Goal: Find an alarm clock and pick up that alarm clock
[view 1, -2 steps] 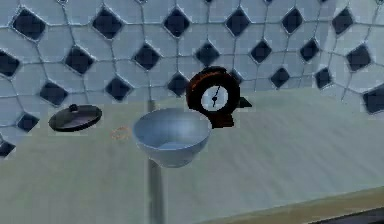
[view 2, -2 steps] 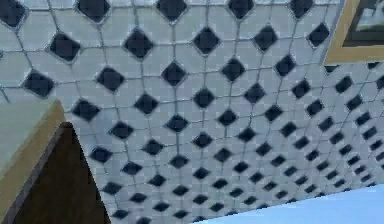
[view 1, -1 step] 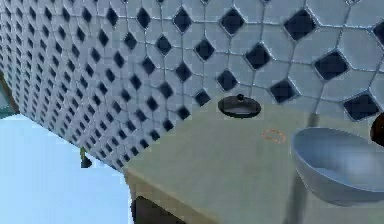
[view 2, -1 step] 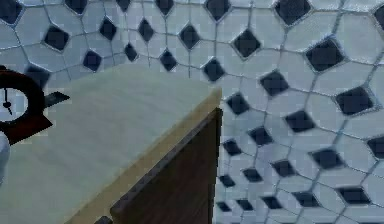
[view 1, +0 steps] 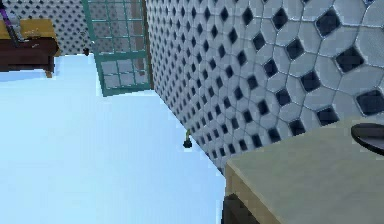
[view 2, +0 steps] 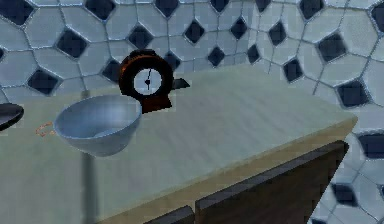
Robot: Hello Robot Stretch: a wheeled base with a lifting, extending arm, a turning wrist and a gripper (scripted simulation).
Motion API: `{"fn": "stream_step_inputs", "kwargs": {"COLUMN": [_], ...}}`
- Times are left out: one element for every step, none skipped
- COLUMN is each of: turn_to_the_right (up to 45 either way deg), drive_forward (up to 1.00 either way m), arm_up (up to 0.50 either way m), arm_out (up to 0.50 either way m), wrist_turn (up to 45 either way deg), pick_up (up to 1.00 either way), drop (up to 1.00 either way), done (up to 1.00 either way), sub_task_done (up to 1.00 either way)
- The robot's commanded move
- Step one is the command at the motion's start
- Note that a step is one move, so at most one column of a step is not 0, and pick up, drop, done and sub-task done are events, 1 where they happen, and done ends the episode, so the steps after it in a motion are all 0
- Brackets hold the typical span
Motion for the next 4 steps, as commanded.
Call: {"fn": "stream_step_inputs", "kwargs": {"turn_to_the_right": [0.0, 0.0, 0.0, 0.0], "drive_forward": [0.00, 0.00, 0.00, 0.00], "arm_up": [0.50, 0.38, 0.00, 0.00], "arm_out": [0.00, 0.00, 0.34, 0.00], "wrist_turn": [0.0, 0.0, 0.0, 45.0], "pick_up": [0.00, 0.00, 0.00, 0.00], "drop": [0.00, 0.00, 0.00, 0.00], "done": [0.00, 0.00, 0.00, 0.00], "sub_task_done": [0.00, 0.00, 0.00, 0.00]}}
